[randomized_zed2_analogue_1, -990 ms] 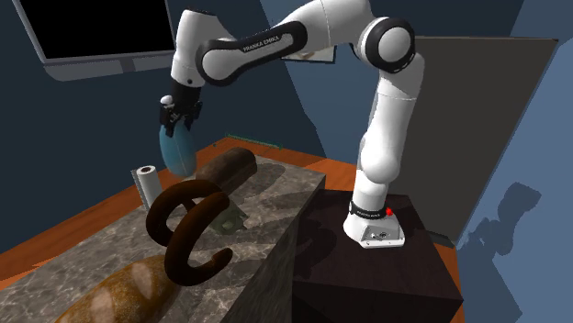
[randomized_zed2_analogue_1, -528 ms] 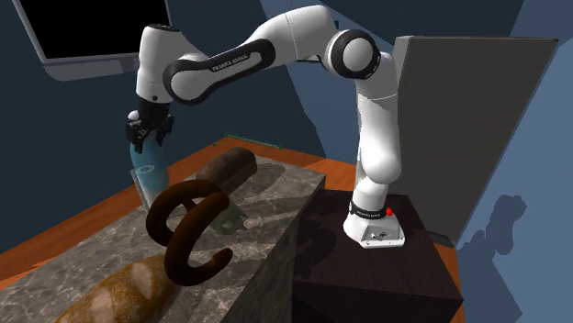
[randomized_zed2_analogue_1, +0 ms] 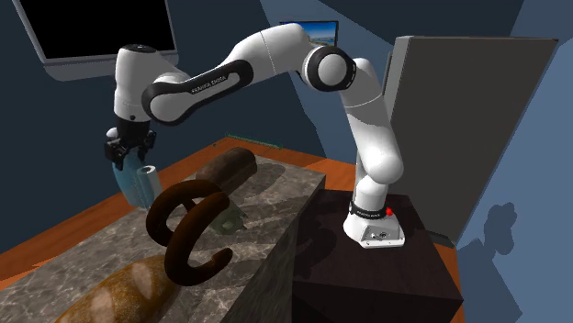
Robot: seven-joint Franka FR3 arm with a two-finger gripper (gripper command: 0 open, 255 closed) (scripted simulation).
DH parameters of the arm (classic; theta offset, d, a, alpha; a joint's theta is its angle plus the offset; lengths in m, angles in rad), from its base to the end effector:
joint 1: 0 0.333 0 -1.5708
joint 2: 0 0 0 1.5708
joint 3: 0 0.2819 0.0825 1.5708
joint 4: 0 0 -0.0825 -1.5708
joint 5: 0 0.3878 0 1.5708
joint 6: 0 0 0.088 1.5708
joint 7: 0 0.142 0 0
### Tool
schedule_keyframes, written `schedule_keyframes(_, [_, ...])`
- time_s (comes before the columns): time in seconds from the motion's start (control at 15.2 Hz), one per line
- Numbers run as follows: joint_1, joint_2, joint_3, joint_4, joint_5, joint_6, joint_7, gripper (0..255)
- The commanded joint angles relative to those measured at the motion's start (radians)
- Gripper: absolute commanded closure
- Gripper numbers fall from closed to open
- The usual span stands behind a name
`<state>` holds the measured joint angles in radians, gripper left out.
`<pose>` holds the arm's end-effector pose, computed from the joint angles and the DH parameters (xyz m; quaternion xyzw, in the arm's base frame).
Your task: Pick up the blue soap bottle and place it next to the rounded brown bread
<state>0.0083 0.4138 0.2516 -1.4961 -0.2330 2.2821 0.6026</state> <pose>0.6995 0.1504 0.4145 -0.9714 0.1294 -0.1966 0.0311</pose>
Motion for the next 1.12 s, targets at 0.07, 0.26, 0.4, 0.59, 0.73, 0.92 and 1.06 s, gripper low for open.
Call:
schedule_keyframes(0.07, [0.001, 0.013, -0.004, -0.018, -0.007, 0.032, 0.007, 255])
schedule_keyframes(0.26, [0.002, 0.023, -0.007, -0.044, -0.014, 0.067, 0.014, 255])
schedule_keyframes(0.4, [0.003, 0.030, -0.010, -0.060, -0.020, 0.090, 0.020, 255])
schedule_keyframes(0.59, [0.004, 0.042, -0.014, -0.082, -0.028, 0.124, 0.028, 255])
schedule_keyframes(0.73, [0.005, 0.051, -0.018, -0.095, -0.034, 0.146, 0.034, 255])
schedule_keyframes(0.92, [0.008, 0.066, -0.023, -0.113, -0.043, 0.178, 0.043, 255])
schedule_keyframes(1.06, [0.010, 0.077, -0.027, -0.124, -0.050, 0.200, 0.049, 255])
